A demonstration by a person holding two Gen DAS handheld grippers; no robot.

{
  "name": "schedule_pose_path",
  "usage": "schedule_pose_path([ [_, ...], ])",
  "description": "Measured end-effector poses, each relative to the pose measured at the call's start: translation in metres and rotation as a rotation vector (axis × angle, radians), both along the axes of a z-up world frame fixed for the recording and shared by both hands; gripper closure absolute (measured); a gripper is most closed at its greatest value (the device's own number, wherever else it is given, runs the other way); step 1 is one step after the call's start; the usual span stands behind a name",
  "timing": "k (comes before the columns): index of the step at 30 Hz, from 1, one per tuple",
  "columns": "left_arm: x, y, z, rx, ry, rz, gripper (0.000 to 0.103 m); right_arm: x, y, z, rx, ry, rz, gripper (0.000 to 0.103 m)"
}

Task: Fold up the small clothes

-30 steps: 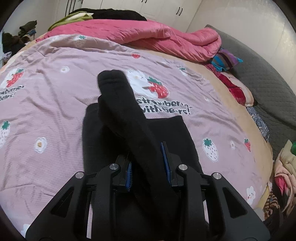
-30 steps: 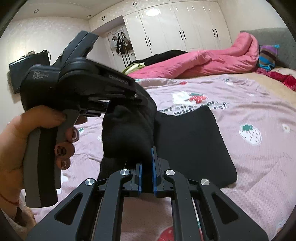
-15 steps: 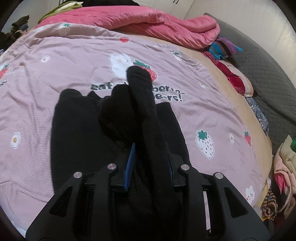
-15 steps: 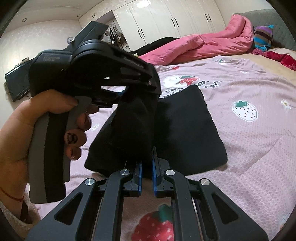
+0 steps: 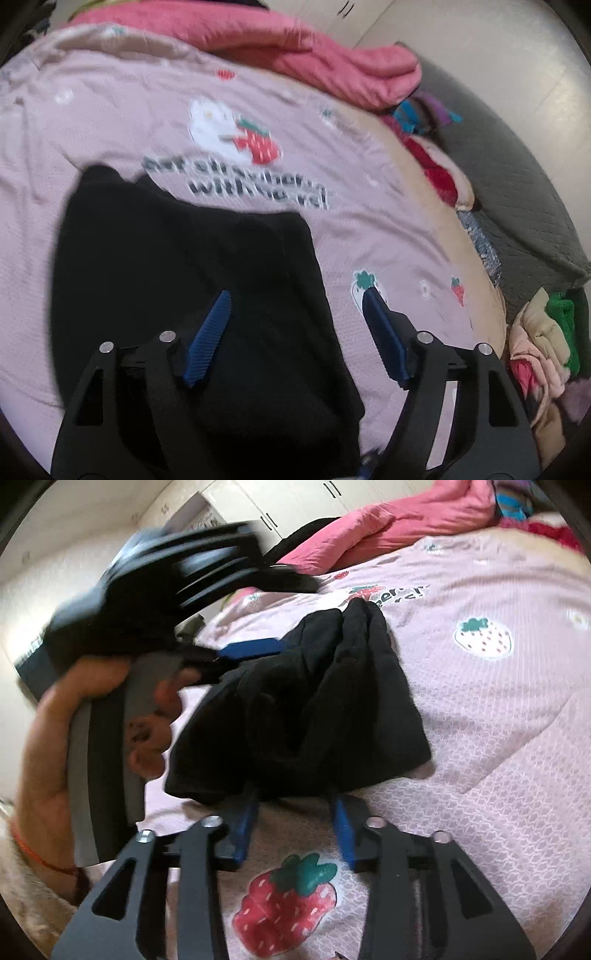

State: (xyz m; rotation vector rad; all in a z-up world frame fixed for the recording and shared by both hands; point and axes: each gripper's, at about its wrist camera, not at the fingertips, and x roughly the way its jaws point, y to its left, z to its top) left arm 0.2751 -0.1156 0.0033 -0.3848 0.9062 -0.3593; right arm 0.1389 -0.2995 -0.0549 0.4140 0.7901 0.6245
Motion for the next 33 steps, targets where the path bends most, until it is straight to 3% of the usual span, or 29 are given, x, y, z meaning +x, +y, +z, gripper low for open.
schedule_pose_path([
  [2,-0.013,0.017,0.011,0.066,-0.057,0.023,0.033,-0.001,-0.006,0.005,0.023,-0.006,0.009,0.039],
  [7,-0.035,0.058,0.011,0.232,-0.101,0.072,0.031,0.023,-0.027,0.013,0.164,0.052,0.027,0.024],
  [10,-0.047,0.075,-0.004,0.280,-0.082,0.061,0.031,0.056,-0.028,0.014,0.215,0.128,0.031,0.023],
  [14,-0.056,0.080,-0.023,0.272,-0.063,0.039,0.031,0.078,-0.021,0.013,0.252,0.198,-0.001,0.023],
  [16,-0.060,0.080,-0.026,0.235,-0.070,0.026,0.031,0.083,-0.016,0.017,0.240,0.202,0.003,0.027],
  [22,-0.061,0.076,-0.033,0.225,-0.088,0.017,0.028,0.120,0.011,0.020,0.021,0.194,0.026,0.030],
  [24,-0.059,0.079,-0.034,0.204,-0.080,0.017,0.027,0.124,0.022,0.021,-0.062,0.158,0.026,0.042],
  [26,-0.058,0.080,-0.033,0.191,-0.078,0.018,0.026,0.123,0.031,0.025,-0.138,0.096,0.039,0.079],
  [29,-0.058,0.074,-0.033,0.167,-0.076,0.002,0.026,0.124,0.027,0.035,-0.171,0.049,0.050,0.092],
  [33,-0.063,0.057,-0.032,0.196,-0.100,-0.019,0.022,0.134,0.016,0.046,-0.172,-0.017,0.048,0.095],
])
